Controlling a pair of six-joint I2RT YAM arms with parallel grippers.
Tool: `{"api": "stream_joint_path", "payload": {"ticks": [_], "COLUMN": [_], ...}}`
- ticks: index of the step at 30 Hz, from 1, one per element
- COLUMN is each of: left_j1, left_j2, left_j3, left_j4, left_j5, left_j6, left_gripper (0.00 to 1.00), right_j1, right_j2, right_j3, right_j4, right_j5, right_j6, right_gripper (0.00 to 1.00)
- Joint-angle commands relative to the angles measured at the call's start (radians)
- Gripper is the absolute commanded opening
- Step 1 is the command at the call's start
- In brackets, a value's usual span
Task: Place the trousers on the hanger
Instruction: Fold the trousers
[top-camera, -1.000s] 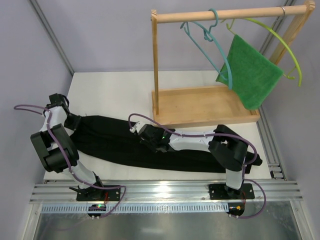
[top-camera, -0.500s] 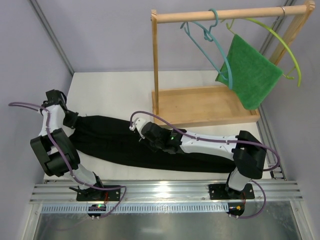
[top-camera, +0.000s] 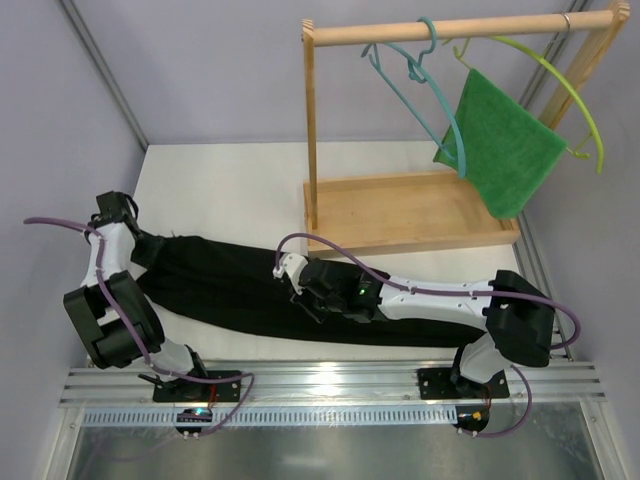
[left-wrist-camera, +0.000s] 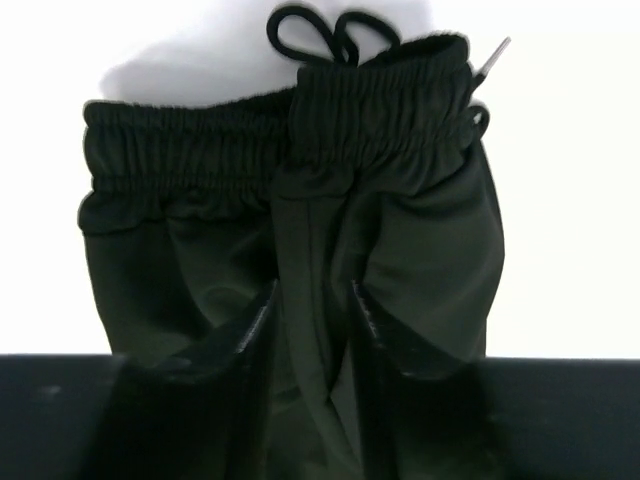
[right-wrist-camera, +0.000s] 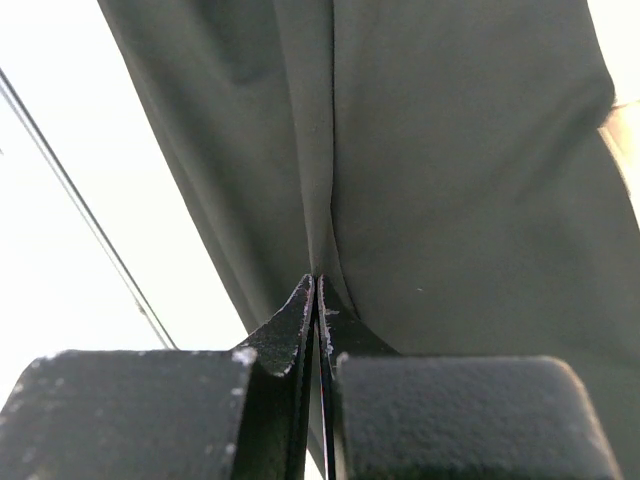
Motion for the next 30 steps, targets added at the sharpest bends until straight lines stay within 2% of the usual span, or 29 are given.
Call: {"api": "stream_joint_path", "payload": {"ticks": [1, 5, 11, 15, 20, 24, 25, 26, 28, 29, 30], "left_j1": [-0.001, -0.002, -0.001, -0.001, -0.001, -0.001, -0.001, -0.001, -0.001, -0.002, -0.001], "left_j2": [-0.016, 0.025, 0.008, 0.065, 0.082, 0.122, 0.128, 0.134, 0.148, 0.147, 0.144], "left_j3": [-0.03, -0.01, -0.037, 0.003, -0.022, -0.02, -0.03, -0.033, -0.036, -0.042, -0.045], "left_j4": [0.079, 0.016, 0.1, 0.053, 0.133, 0.211, 0.232, 0.254, 0.262, 0.28, 0.283], "left_j5": [0.054, -0.008, -0.044, -0.067, -0.084, -0.045, -0.02, -0.015, 0.005, 0.011, 0.013], "left_j6": [0.0, -0.003, -0.02, -0.032, -0.023, -0.017, -0.021, -0.03, -0.041, -0.047, -0.05], "left_gripper": [0.4, 0.41, 0.39, 0.38, 0.41, 0.4, 0.37, 0.27, 0.15, 0.03, 0.01], "right_j1": [0.012, 0.023, 0.023, 0.024, 0.023, 0.024, 0.024, 0.023, 0.024, 0.024, 0.024], "right_j2": [0.004, 0.045, 0.053, 0.049, 0.047, 0.047, 0.05, 0.053, 0.058, 0.058, 0.059], "right_j3": [-0.016, -0.018, -0.032, -0.041, -0.03, -0.032, -0.029, -0.03, -0.03, -0.03, -0.033], "right_j4": [0.108, 0.138, 0.155, 0.161, 0.156, 0.158, 0.156, 0.155, 0.155, 0.153, 0.156], "right_j5": [-0.059, -0.059, -0.059, -0.059, -0.059, -0.059, -0.059, -0.06, -0.059, -0.059, -0.057], "right_j6": [0.055, 0.08, 0.078, 0.071, 0.066, 0.063, 0.065, 0.065, 0.065, 0.068, 0.069], "right_gripper": [0.04, 0.04, 0.04, 0.04, 0.04, 0.04, 0.04, 0.04, 0.04, 0.04, 0.04]}}
